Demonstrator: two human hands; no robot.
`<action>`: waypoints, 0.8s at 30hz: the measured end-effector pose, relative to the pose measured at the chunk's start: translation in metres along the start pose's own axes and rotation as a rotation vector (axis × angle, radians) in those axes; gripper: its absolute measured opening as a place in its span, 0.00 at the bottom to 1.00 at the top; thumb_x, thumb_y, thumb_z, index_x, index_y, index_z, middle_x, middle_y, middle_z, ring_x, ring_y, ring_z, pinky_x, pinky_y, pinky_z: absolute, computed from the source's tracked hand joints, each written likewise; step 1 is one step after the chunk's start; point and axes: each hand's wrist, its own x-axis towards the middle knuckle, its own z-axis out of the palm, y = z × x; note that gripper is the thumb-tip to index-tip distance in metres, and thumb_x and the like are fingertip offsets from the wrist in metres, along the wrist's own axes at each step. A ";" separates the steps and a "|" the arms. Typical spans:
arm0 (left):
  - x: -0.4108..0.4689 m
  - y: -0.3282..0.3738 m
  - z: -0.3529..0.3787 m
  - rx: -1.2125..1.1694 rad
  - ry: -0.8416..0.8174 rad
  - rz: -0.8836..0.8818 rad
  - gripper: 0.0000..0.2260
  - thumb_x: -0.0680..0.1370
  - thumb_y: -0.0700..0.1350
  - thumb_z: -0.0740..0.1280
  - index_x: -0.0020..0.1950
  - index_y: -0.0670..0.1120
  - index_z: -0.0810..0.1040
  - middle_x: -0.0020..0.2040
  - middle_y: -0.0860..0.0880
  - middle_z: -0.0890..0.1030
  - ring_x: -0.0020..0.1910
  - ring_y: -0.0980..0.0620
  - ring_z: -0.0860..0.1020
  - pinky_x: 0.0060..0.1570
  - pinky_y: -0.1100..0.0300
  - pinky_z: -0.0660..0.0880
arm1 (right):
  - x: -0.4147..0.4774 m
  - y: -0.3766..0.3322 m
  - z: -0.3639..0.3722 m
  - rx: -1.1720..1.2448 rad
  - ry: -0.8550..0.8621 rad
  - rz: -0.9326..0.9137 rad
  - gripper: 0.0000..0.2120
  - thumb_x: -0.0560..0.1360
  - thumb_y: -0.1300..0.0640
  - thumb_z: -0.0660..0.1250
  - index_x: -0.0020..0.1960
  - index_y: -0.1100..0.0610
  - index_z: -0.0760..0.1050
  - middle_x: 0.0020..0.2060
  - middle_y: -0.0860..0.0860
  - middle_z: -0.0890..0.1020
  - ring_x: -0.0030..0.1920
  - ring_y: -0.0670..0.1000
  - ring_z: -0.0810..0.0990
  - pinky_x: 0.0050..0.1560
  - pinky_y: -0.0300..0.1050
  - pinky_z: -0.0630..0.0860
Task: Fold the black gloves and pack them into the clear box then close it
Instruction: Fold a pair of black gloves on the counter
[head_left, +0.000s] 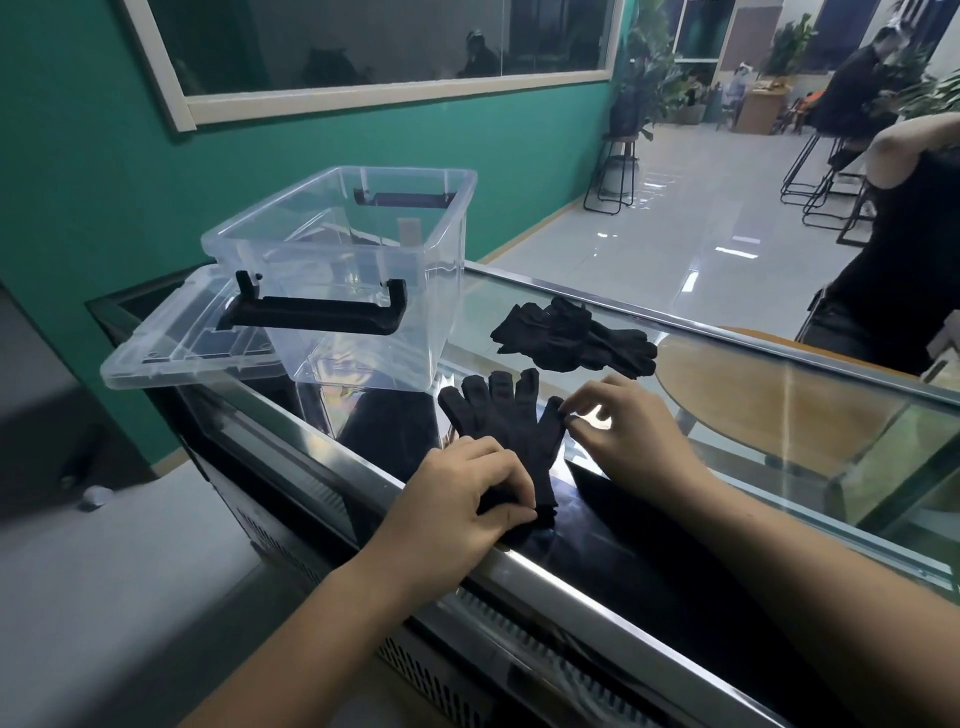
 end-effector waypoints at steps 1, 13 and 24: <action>0.001 -0.001 -0.002 -0.022 -0.016 -0.002 0.06 0.77 0.48 0.79 0.47 0.56 0.84 0.49 0.58 0.82 0.54 0.54 0.80 0.61 0.62 0.70 | 0.000 0.000 0.001 -0.019 -0.001 -0.010 0.03 0.79 0.52 0.73 0.51 0.45 0.85 0.49 0.44 0.81 0.50 0.46 0.79 0.50 0.45 0.75; 0.003 -0.012 -0.021 0.115 -0.070 0.061 0.14 0.75 0.62 0.77 0.58 0.61 0.84 0.57 0.64 0.79 0.62 0.58 0.77 0.66 0.52 0.71 | -0.013 -0.019 0.005 0.007 -0.107 -0.403 0.11 0.83 0.48 0.69 0.64 0.47 0.82 0.62 0.40 0.79 0.62 0.40 0.77 0.62 0.38 0.75; 0.000 -0.012 -0.020 0.012 -0.091 0.077 0.09 0.74 0.58 0.80 0.51 0.58 0.87 0.54 0.61 0.81 0.61 0.55 0.80 0.73 0.56 0.71 | -0.010 -0.027 0.005 -0.192 -0.319 -0.187 0.34 0.84 0.31 0.52 0.86 0.42 0.54 0.85 0.42 0.57 0.84 0.41 0.52 0.82 0.40 0.48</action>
